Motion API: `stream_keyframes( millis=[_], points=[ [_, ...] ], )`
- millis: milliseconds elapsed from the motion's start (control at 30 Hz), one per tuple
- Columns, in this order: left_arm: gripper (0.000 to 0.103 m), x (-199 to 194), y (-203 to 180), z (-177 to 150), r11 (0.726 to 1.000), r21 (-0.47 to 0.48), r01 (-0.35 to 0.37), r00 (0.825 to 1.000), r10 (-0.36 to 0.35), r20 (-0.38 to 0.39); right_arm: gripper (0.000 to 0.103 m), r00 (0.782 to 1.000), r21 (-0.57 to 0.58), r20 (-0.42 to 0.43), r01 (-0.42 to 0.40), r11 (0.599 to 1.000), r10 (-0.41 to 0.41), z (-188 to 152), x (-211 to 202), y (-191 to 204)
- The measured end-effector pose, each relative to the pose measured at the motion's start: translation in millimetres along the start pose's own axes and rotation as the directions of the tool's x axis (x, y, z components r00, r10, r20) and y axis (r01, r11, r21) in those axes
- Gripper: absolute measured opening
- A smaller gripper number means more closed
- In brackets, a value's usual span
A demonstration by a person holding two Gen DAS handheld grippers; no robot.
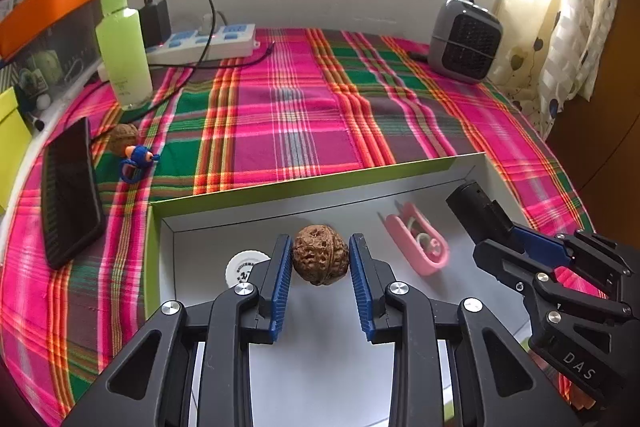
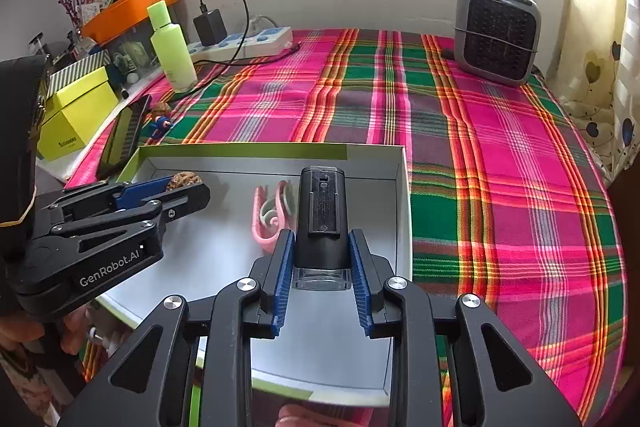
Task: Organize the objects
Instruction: 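Carry the walnut and black gadget over the white box with both tools, then open both tools, releasing the walnut and black gadget into the box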
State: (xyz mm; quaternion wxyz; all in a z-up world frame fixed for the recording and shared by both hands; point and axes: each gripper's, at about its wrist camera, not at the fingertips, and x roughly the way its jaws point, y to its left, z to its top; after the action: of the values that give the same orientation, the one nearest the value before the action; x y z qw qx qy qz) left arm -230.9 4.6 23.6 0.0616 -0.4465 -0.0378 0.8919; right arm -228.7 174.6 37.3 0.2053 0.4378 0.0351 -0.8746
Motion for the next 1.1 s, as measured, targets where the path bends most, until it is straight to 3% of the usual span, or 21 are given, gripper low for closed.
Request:
stream_keyframes(
  millis=[1100],
  points=[
    [0.028,19.5,-3.6,7.1,1.0,0.02,-0.017,0.999,0.018,-0.034,0.029,1.0,0.001,-0.023,0.02,1.0,-0.02,7.3,19.7,-0.3]
  ],
)
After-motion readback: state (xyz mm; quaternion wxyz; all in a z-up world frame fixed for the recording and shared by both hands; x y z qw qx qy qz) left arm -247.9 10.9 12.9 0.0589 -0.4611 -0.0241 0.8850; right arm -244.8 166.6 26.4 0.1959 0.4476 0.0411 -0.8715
